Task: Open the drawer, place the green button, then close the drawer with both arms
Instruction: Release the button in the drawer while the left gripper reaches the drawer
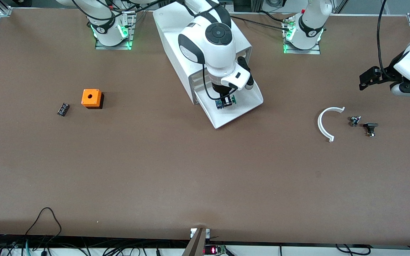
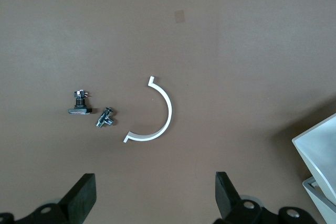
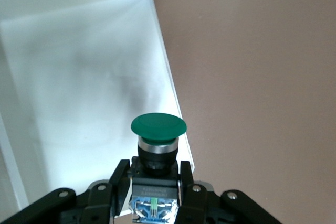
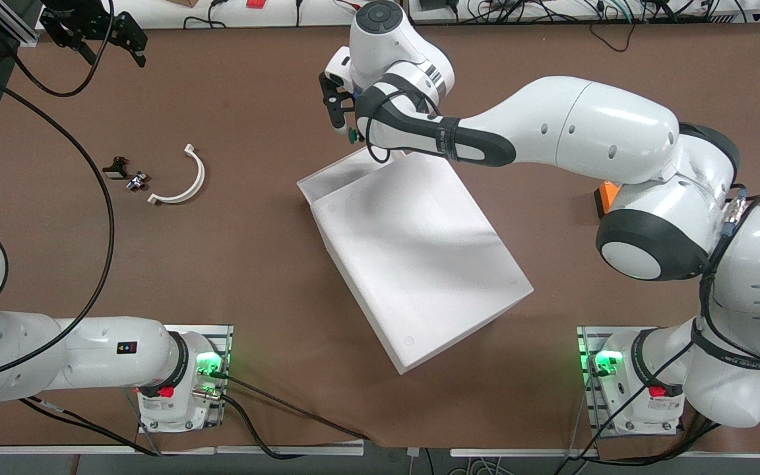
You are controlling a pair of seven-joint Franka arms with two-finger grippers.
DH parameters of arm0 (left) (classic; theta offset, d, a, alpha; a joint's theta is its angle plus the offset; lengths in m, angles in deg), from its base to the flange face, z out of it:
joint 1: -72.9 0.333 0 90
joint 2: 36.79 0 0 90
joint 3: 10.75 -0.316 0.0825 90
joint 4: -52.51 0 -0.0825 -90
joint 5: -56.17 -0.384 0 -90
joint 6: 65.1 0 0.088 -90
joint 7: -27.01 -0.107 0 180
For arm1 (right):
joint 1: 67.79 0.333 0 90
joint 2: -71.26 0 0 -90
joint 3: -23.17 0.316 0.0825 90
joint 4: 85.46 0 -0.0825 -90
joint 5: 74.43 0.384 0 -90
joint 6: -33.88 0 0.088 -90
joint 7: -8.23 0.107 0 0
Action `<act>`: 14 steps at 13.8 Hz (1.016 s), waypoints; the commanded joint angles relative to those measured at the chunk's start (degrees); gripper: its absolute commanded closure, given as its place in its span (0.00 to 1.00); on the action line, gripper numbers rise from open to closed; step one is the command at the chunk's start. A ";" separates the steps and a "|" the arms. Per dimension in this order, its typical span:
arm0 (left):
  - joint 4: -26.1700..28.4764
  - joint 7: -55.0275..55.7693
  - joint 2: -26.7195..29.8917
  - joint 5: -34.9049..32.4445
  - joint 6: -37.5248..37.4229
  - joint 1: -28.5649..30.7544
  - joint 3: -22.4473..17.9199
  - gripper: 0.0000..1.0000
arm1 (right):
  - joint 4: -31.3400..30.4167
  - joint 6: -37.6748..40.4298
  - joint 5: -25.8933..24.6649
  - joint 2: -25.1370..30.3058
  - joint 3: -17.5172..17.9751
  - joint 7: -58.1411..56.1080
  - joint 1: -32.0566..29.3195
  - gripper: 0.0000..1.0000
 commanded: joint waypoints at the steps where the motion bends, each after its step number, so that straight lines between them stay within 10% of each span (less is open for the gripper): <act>1: -1.81 0.09 -1.60 -0.04 -1.23 0.08 0.01 0.00 | 2.48 1.23 -1.02 -2.95 -0.58 -2.76 1.97 0.81; 10: -3.31 0.70 -5.29 0.65 0.09 -1.68 1.86 0.00 | -0.24 -3.24 -1.02 -7.62 -0.49 1.10 5.05 0.75; 11: -2.87 0.88 -6.26 1.88 1.92 -2.99 1.86 0.00 | -0.33 -3.42 -1.02 -7.53 -0.49 3.46 5.14 0.52; 12: -2.52 2.01 -7.14 2.85 4.20 -3.43 1.86 0.00 | -0.42 -3.43 -1.02 -7.53 -0.49 6.79 5.14 0.01; 14: -1.90 4.73 -9.59 3.03 9.03 -4.05 2.64 0.00 | -0.25 -3.16 -1.11 -7.01 -0.58 10.15 5.67 0.00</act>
